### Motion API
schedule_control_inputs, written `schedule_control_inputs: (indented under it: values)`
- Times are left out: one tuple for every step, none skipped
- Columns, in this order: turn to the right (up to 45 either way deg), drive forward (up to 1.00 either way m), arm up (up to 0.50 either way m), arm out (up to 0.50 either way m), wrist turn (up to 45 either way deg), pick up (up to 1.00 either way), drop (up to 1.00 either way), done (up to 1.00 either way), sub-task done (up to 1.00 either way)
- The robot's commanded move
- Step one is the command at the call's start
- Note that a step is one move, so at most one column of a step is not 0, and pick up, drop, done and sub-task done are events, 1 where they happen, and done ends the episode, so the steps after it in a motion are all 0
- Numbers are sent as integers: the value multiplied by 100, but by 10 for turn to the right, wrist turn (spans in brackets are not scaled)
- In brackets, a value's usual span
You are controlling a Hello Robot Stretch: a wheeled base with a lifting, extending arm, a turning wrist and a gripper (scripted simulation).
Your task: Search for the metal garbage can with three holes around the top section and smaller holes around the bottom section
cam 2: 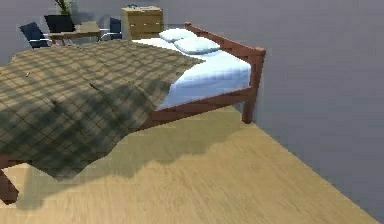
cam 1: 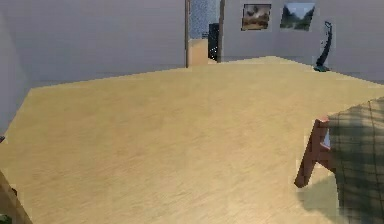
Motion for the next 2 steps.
schedule_control_inputs:
  values:
    - [0,40,0,0,0,0,0,0,0]
    - [30,0,0,0,0,0,0,0,0]
